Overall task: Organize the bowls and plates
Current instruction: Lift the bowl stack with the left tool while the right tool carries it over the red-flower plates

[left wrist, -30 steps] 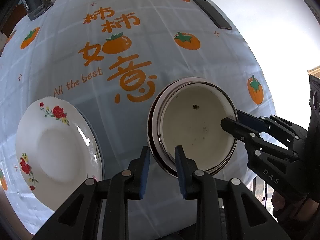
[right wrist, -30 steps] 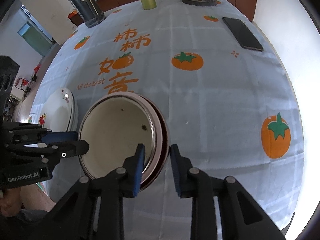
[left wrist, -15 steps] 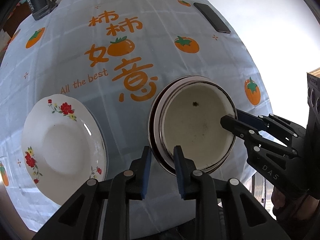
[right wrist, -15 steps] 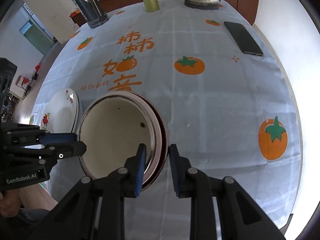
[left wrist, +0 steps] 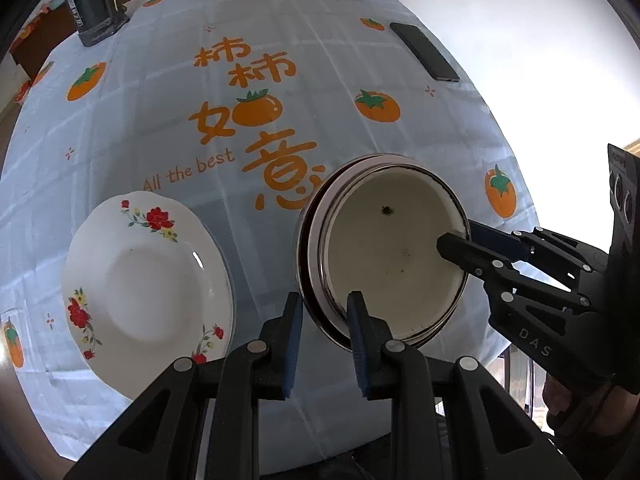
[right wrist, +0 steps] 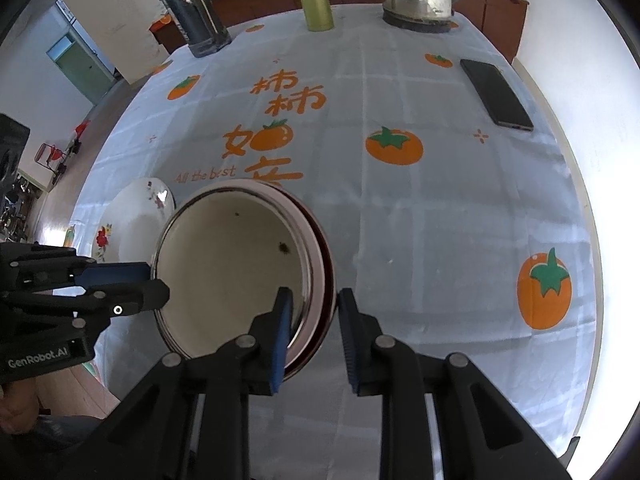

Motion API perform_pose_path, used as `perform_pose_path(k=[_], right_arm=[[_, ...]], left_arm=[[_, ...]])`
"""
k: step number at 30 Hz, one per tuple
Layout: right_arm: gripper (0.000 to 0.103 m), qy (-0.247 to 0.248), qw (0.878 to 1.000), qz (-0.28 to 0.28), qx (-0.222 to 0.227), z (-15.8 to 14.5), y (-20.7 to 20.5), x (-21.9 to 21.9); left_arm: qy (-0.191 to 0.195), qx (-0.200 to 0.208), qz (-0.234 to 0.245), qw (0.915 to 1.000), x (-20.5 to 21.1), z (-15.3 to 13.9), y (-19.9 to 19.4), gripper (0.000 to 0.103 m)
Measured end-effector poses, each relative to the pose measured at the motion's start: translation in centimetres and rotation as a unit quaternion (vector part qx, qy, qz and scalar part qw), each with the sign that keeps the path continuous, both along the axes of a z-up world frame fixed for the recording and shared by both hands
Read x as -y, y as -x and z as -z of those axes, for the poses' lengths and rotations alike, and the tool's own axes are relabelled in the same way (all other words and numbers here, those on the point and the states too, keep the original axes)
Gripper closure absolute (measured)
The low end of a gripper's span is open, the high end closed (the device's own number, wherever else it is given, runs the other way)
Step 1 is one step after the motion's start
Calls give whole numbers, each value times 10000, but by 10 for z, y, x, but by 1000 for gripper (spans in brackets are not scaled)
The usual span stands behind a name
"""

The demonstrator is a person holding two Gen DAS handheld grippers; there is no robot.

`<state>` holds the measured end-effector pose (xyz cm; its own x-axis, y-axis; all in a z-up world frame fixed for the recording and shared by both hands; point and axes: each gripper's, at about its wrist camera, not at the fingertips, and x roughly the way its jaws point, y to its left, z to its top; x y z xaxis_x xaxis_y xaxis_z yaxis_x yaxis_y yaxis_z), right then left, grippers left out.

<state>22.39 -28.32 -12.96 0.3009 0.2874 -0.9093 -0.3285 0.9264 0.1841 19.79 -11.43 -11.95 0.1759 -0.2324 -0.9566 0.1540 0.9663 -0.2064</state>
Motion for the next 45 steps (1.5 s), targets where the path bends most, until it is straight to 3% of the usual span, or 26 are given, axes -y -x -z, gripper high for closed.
perform_pose_path(k=[45], right_arm=[[80, 32, 9958, -877, 248, -24, 17, -86]], left_arm=[[-35, 352, -832, 9959, -82, -29, 39, 78]])
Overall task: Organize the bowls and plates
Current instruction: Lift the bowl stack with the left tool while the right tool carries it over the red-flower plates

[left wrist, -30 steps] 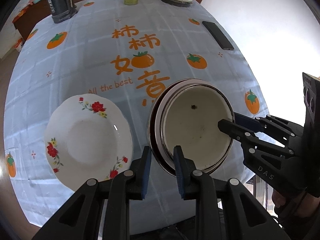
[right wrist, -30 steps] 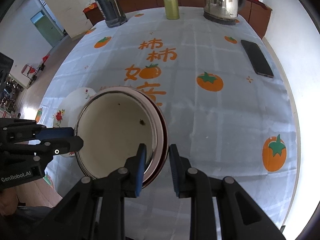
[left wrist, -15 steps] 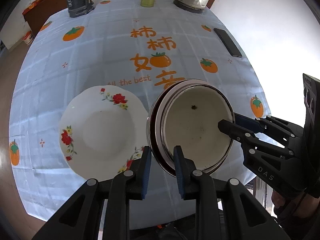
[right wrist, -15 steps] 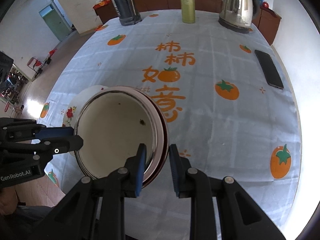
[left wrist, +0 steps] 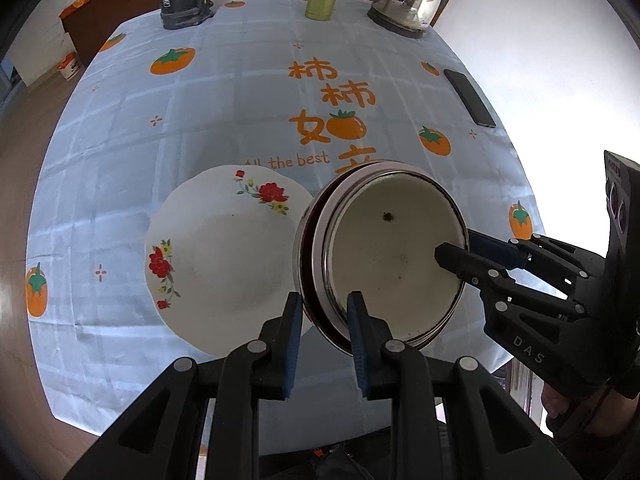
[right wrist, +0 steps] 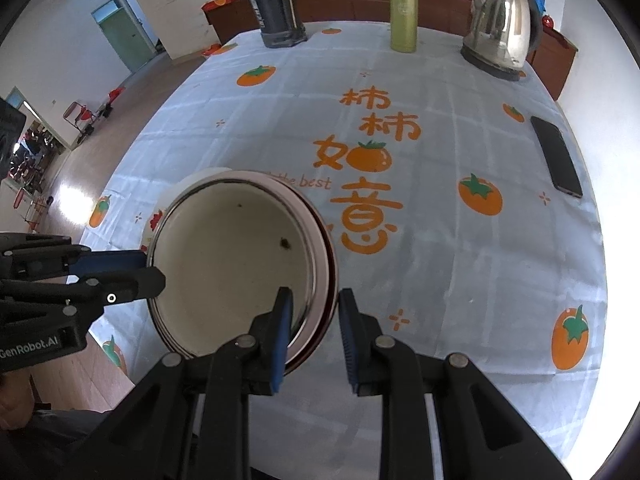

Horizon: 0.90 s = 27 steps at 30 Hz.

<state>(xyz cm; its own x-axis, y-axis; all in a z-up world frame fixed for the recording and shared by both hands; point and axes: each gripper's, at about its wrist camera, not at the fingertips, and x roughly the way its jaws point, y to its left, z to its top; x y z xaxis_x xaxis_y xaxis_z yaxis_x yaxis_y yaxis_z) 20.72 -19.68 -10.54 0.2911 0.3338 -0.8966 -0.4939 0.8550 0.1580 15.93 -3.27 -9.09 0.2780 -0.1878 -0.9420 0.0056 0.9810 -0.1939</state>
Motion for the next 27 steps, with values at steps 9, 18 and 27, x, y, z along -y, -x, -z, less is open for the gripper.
perform_pose_path(k=[9, 18, 27], right_arm=[[80, 13, 9999, -98, 25, -2, 1, -14], [80, 26, 9996, -262, 56, -4, 1, -33], [80, 52, 9991, -428, 37, -3, 1, -51]], left_arm=[[14, 16, -106, 9999, -14, -2, 4, 78], [10, 7, -267, 9996, -33, -3, 7, 78], [15, 5, -423, 9991, -49, -2, 9, 78]])
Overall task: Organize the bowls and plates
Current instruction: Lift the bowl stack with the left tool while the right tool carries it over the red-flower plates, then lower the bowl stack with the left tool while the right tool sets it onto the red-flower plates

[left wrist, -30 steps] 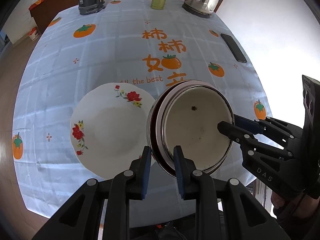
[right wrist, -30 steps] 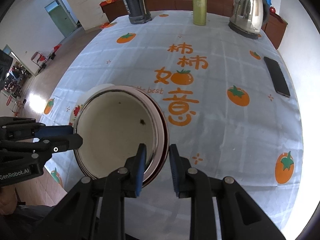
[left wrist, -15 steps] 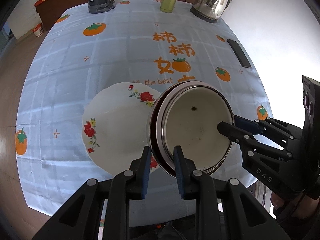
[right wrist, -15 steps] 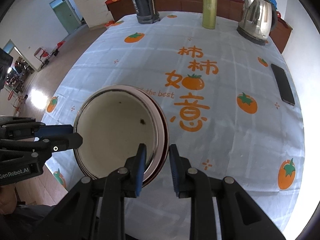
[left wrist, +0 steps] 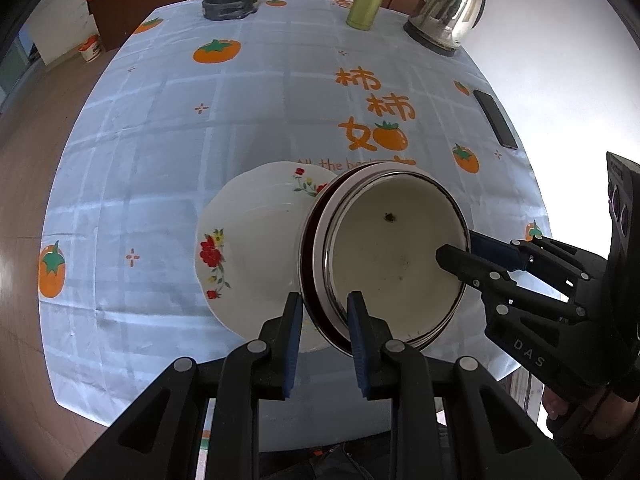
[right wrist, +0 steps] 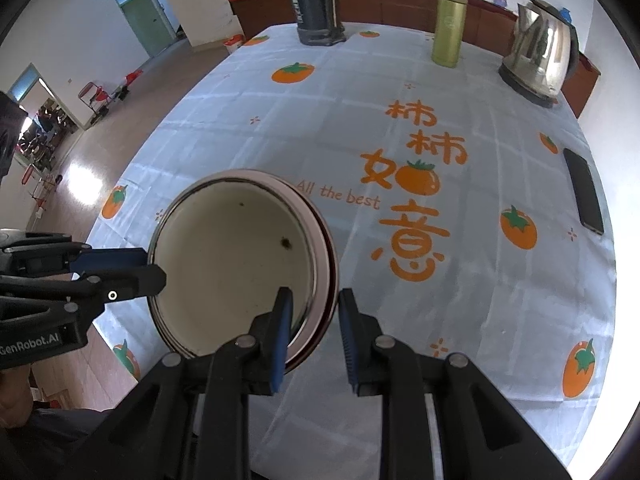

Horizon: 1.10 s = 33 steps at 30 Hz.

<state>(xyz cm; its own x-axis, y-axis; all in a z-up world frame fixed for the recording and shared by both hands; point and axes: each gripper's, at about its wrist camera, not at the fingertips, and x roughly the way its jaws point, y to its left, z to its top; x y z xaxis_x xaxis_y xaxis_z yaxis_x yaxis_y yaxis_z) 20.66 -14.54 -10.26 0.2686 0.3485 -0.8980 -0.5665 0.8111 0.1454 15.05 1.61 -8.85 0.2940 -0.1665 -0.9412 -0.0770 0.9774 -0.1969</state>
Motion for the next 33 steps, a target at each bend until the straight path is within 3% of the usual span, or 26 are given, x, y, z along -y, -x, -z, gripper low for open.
perform_pose_path(k=[33], right_arm=[[80, 60, 9989, -437, -169, 18, -9, -47]], left_arm=[[-20, -171, -508, 9986, -41, 13, 0, 78]])
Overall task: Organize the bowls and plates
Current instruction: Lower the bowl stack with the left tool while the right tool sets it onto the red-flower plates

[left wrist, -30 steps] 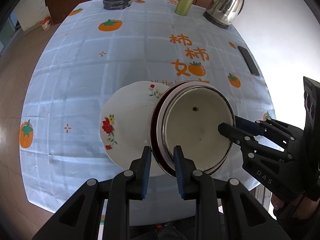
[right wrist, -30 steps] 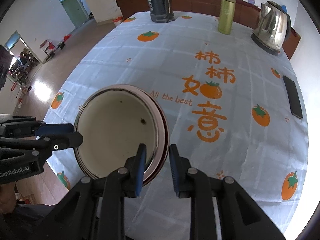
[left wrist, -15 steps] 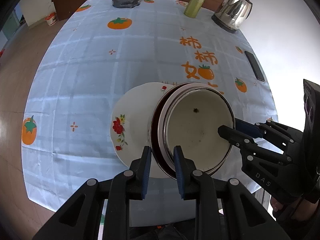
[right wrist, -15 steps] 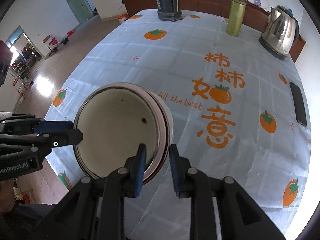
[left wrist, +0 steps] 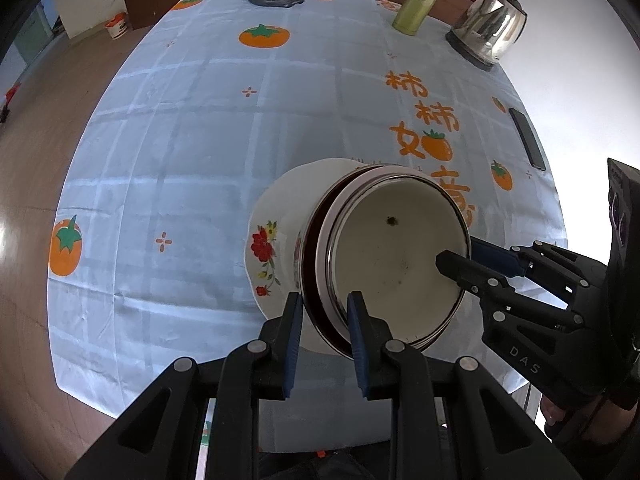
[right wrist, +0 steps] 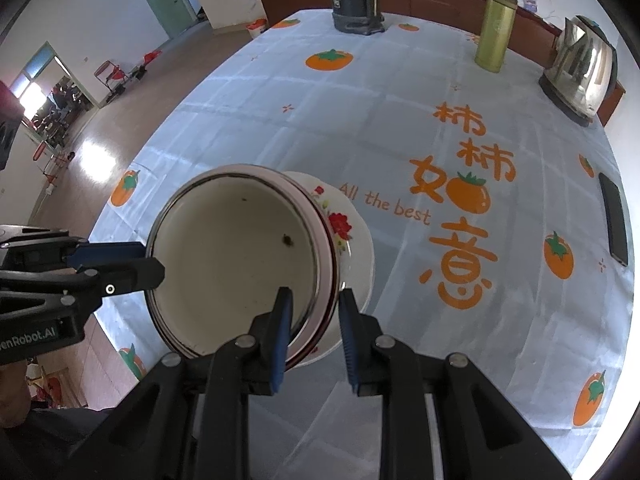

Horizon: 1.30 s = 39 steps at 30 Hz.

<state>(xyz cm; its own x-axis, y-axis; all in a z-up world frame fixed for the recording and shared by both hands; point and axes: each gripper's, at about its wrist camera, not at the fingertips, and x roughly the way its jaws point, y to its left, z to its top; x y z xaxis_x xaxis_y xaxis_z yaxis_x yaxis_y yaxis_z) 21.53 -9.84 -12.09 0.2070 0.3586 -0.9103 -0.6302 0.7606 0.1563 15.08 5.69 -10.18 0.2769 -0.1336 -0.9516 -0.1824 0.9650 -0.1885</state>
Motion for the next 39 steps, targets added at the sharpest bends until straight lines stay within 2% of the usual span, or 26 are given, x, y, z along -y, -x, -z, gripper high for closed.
perform_pose_path(k=[21, 39], right_arm=[[79, 198, 9997, -107, -63, 21, -11, -20], [79, 190, 9998, -89, -3, 20, -12, -21]], left_arm=[[174, -233, -113, 9995, -16, 27, -9, 78], [220, -192, -101, 9995, -16, 28, -9, 77]])
